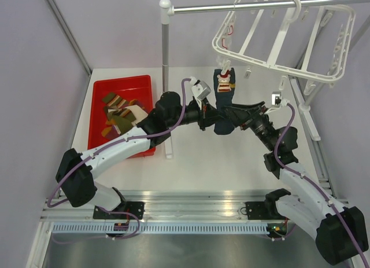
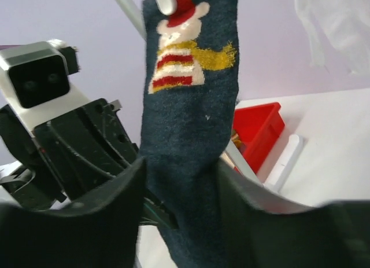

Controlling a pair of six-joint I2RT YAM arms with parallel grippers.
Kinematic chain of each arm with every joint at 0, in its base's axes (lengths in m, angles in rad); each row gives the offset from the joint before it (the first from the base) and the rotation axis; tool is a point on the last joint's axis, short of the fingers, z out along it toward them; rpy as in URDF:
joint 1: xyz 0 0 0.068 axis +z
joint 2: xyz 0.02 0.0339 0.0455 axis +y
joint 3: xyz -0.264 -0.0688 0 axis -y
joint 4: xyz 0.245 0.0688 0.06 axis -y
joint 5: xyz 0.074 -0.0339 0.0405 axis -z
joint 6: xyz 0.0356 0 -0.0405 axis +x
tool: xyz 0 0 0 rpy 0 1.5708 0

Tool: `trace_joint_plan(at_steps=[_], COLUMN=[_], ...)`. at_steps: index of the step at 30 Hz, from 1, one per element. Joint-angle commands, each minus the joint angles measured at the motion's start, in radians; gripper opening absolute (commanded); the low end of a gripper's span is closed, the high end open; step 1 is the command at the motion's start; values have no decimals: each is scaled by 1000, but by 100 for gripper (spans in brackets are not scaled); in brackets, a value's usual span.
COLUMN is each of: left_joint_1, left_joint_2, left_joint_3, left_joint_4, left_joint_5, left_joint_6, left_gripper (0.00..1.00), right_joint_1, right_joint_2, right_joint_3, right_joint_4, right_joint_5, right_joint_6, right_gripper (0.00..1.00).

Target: Remove the socks clipped to the hanger

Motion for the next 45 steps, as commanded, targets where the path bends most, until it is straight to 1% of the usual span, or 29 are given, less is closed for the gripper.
trace_joint_plan(at_steps=[1,3,4,6,7,8,9,10,11,12,13,14,16,19,22,25,27,28,29,31,32,34,37,38,39,43,45], left_joint_1=[-5,-4,-5,-5,-4,-5,-5,-5,-4,-4,-5,-5,-2,13,60,111,171,203,214,231,246,260,268,266,266,265,260], left_joint_2=[3,6,6,8,6,6,5,-4,-9,-18,-38,-50,-75,-127,-164,-156,-126,-82,-61,-9,5,60,101,117,121,155,183], left_joint_3=[40,45,45,47,47,47,47,44,39,25,19,11,-8,-21,-22,-7,14,49,66,105,117,161,215,218,214,214,228], left_joint_4=[25,27,25,25,24,21,19,18,16,16,16,16,9,-4,-5,27,88,108,154,215,279,330,389,413,474,586,617], left_joint_5=[-26,-28,-33,-45,-43,-42,-36,-28,-33,-37,-39,-54,-69,-80,-80,-50,24,50,99,137,166,187,219,220,216,187,184], left_joint_6=[-23,-24,-24,-24,-24,-24,-23,-20,-17,-12,-8,9,25,40,38,2,-64,-108,-126,-162,-207,-273,-322,-342,-360,-448,-471], left_gripper=[2,2,2,2,2,2,5,17,22,27,42,49,58,64,66,68,68,68,68,69,69,69,69,69,69,69,68], right_joint_1=[-6,-8,-8,-11,-13,-14,-19,-20,-25,-31,-34,-37,-49,-71,-94,-112,-123,-126,-131,-140,-141,-143,-151,-152,-155,-157,-158], right_joint_2=[-13,-16,-20,-25,-29,-33,-37,-49,-57,-65,-82,-85,-92,-92,-86,-83,-82,-82,-80,-73,-69,-62,-56,-56,-57,-56,-56], right_joint_3=[-17,-32,-38,-54,-57,-60,-66,-66,-64,-58,-54,-51,-47,-41,-37,-29,-23,-20,-14,-1,0,3,14,21,23,35,37], right_joint_4=[173,183,188,196,196,196,187,174,156,103,76,55,23,-5,-16,-13,-13,-14,-17,-28,-27,-22,-33,-42,-47,-68,-71], right_joint_5=[-65,-65,-59,-54,-52,-45,-37,-32,-19,-8,-2,1,-2,-25,-54,-91,-106,-124,-132,-144,-158,-169,-186,-196,-200,-210,-218], right_joint_6=[114,133,137,146,153,154,157,154,151,143,130,124,122,133,151,169,177,180,183,191,196,205,209,206,206,203,206], right_gripper=[49,43,37,31,24,20,18,12,9,7,4,2,1,1,1,1,1,1,1,1,1,1,1,1,1,1,1])
